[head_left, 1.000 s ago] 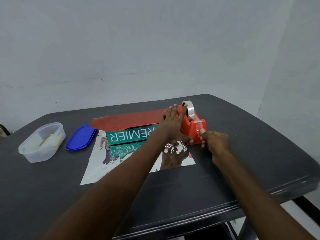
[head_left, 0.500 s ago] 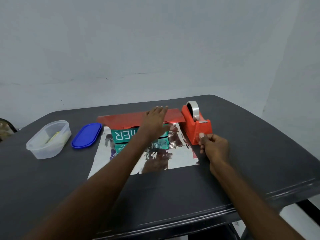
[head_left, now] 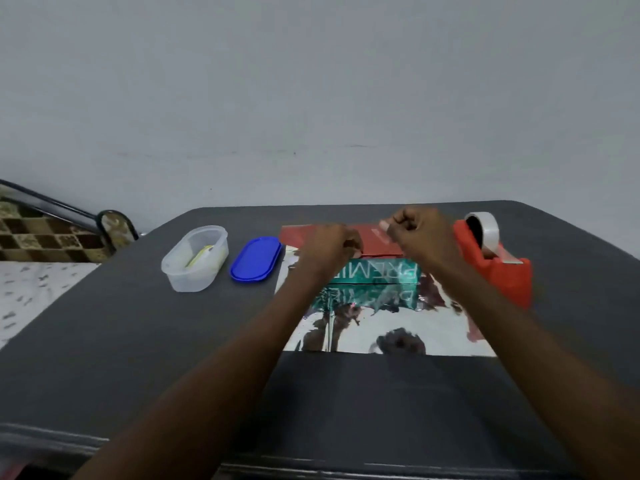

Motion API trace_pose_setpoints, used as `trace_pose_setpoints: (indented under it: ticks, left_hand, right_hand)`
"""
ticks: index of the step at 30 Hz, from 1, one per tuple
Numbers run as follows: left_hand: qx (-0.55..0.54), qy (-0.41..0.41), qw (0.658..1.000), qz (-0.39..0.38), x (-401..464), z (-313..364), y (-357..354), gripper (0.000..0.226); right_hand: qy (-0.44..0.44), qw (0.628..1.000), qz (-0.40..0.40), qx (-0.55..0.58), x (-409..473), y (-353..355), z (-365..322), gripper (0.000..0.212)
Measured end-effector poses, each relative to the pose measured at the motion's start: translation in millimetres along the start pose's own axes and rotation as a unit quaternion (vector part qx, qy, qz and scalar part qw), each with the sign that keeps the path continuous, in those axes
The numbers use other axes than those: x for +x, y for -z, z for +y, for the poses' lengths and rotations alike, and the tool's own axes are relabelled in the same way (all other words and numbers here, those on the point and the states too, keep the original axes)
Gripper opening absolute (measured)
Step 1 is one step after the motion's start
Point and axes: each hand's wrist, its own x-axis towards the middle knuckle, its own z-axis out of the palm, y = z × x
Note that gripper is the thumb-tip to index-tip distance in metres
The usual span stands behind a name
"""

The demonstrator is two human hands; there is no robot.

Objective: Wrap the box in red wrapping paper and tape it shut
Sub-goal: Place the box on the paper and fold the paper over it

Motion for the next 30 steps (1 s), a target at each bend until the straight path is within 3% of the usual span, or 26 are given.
trace_pose_setpoints:
  ticks: [7,11,16,22,30]
  left_hand:
    - [-0.082,0.034,0.995,0.037,-6.7,-14.4,-7.1,0.014]
    - [-0.086,0.045,0.994,0.052,-13.5,-33.7,-0.6,0.008]
    - [-0.075,0.076,0.992,0.060,-25.0,-59.2,15.1,0.017]
    - [-0.082,0.087,0.991,0.061,-28.6,-62.8,16.7,0.025]
    - [-0.090,0.083,0.991,0.056,-29.2,-63.6,17.2,0.020]
  right_hand:
    - [-0.031,0.990,-0.136,-0.020,29.2,-27.9,14.6,0.018]
    - [-0.027,0.990,-0.141,0.007,24.7,-26.1,24.1,0.019]
    - [-0.004,0.987,-0.162,-0.012,26.0,-29.4,22.3,0.018]
    - [0.050,0.976,-0.193,-0.086,24.1,-33.8,8.4,0.020]
    - [0.139,0.940,-0.197,-0.241,27.5,-67.4,-7.6,0.031]
